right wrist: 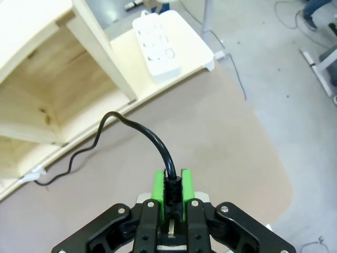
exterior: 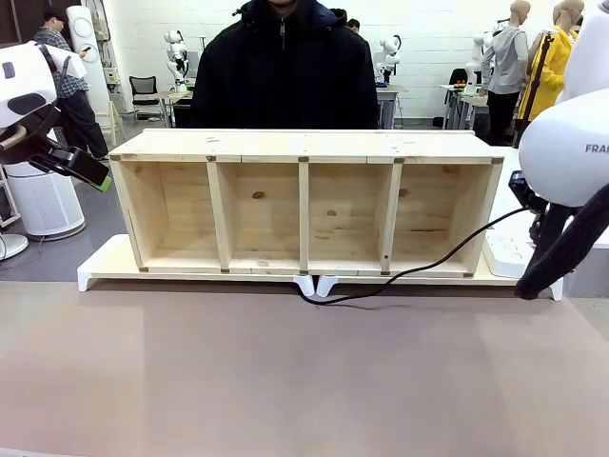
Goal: Perform cable management.
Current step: Pull the grasped Power Cable to the location of the Power Strip.
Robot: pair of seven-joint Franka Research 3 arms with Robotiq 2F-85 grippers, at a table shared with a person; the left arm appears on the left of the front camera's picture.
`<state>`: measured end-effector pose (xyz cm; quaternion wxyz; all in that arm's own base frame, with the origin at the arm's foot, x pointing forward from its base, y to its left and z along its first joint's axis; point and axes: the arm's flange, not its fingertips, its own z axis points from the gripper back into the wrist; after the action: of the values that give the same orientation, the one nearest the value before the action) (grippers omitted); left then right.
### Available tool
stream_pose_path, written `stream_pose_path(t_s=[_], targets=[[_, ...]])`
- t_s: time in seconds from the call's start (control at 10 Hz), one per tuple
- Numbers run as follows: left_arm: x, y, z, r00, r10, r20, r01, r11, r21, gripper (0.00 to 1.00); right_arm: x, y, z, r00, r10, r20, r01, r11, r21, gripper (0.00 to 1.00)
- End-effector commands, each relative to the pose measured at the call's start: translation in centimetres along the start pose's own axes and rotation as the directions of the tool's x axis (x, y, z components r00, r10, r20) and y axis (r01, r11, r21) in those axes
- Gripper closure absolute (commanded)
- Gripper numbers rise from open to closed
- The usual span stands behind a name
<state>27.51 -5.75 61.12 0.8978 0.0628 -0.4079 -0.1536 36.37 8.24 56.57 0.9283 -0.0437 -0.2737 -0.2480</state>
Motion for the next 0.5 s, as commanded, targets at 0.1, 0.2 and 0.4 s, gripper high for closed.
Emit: stream_pose_path(t_s=[0.1,0.2,0.4], targets=[[0.17,0.01,-0.14,1.0,-0.001,0.011,0.001,1.0,0.007,0.0,0.0,0.0,0.0,1.0,0.0,0.0,0.0,1.0,0.0,0.84],[0.17,0.01,-0.14,1.0,-0.001,0.011,0.001,1.0,0.007,0.0,0.0,0.0,0.0,1.0,0.0,0.0,0.0,1.0,0.0,0.84],[0.17,0.01,-0.14,1.0,-0.001,0.011,0.001,1.0,0.007,0.0,0.0,0.0,0.0,1.0,0.0,0.0,0.0,1.0,0.0,0.84]])
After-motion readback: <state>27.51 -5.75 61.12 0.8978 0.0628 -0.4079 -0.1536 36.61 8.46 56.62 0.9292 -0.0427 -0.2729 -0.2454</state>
